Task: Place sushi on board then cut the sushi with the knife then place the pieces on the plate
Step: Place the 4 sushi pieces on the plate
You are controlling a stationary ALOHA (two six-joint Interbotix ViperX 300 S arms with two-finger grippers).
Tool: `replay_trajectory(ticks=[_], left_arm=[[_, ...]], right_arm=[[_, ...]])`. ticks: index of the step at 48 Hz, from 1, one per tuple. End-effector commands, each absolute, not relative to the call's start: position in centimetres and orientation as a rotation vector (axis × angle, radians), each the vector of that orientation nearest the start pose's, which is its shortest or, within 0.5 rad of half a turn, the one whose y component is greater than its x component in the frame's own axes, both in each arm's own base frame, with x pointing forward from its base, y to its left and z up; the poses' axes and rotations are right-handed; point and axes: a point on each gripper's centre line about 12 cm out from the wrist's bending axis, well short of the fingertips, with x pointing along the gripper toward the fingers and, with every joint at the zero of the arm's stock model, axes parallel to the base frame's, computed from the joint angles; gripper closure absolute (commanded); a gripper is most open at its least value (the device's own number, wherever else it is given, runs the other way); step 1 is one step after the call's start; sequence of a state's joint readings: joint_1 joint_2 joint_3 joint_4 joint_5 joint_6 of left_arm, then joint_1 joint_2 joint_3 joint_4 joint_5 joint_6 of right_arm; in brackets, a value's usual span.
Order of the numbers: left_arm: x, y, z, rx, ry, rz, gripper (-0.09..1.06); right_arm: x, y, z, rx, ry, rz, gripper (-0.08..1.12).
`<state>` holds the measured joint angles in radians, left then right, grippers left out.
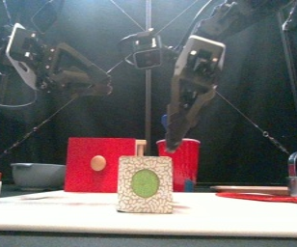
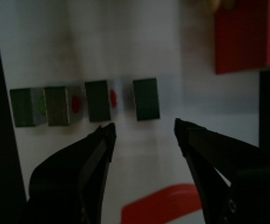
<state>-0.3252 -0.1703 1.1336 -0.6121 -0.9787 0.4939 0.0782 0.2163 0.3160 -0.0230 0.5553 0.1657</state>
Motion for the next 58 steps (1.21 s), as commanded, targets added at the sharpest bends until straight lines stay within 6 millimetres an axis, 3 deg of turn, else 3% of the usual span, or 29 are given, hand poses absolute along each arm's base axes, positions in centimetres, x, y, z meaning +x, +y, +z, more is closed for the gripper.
replay_trajectory(ticks=[1, 25, 43, 49, 58], left_arm=[[28.3, -3.4, 18.5, 0.142, 0.054, 0.178, 0.14], [27.5, -2.9, 17.3, 0.135, 0.101, 0.204, 0.14], [27.5, -2.9, 17.2, 0.134, 0.108, 0.203, 0.14], [27.4, -2.8, 17.1, 0.130, 0.112, 0.207, 0.14], [27.4, -2.8, 17.1, 0.131, 0.114, 0.207, 0.14]], right_arm=[[45.1, 2.8, 16.3, 0.077, 1.037, -0.024, 0.16], [45.7, 2.1, 15.0, 0.089, 1.052, -0.041, 0.18], [45.7, 2.1, 14.8, 0.096, 1.056, -0.044, 0.46], [45.3, 2.1, 15.5, 0.097, 1.048, -0.046, 0.48], [42.7, 1.6, 18.8, 0.125, 1.023, -0.061, 0.48]])
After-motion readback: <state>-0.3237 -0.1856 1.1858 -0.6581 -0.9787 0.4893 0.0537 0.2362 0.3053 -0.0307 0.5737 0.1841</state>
